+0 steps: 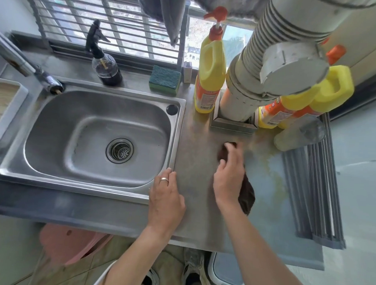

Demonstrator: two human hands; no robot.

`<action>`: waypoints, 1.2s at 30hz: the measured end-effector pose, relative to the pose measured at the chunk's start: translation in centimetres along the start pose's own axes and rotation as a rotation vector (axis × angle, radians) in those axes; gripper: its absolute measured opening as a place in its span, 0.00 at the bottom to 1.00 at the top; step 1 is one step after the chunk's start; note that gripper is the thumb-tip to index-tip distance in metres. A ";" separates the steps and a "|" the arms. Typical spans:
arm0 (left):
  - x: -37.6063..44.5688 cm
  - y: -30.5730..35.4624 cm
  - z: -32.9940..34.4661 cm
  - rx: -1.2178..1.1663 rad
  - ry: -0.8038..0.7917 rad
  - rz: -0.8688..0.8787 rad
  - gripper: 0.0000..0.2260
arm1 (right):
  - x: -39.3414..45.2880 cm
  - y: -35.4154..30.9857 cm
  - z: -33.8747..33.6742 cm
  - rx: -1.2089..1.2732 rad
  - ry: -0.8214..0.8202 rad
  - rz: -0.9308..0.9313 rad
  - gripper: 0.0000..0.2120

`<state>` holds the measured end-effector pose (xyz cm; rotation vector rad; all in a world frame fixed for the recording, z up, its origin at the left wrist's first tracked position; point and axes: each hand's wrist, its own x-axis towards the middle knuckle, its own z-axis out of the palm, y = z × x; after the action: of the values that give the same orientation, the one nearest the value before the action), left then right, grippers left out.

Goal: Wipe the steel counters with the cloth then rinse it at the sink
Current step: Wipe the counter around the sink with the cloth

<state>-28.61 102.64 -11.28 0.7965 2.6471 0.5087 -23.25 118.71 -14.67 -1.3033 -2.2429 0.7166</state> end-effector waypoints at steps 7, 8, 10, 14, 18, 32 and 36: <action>0.3 0.3 0.2 0.017 0.018 -0.010 0.22 | 1.4 2.2 1.3 -0.161 -0.315 -0.578 0.19; 0.2 0.4 0.3 0.027 0.020 -0.015 0.22 | 2.2 3.3 0.7 -0.197 -0.293 -0.584 0.19; 0.2 0.7 0.5 0.056 0.025 -0.025 0.22 | 3.7 5.7 -0.6 -0.245 -0.200 -0.462 0.19; -0.2 2.4 1.2 0.096 0.014 -0.110 0.22 | 4.6 8.9 -3.4 -0.325 -0.076 -0.194 0.19; -0.7 4.9 2.4 0.082 -0.009 -0.078 0.25 | 4.0 10.6 -5.0 -0.413 -0.081 -0.061 0.22; -1.7 3.6 2.3 -0.030 0.171 -0.142 0.22 | -5.5 2.1 -0.3 -0.188 -0.272 -0.257 0.28; -1.6 2.3 1.7 -0.061 0.235 -0.177 0.18 | -9.0 0.8 0.4 -0.152 -0.388 -0.438 0.26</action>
<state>-25.55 103.93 -11.46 0.5044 2.8647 0.6671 -18.92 111.00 -16.51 -0.7256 -2.8126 0.6852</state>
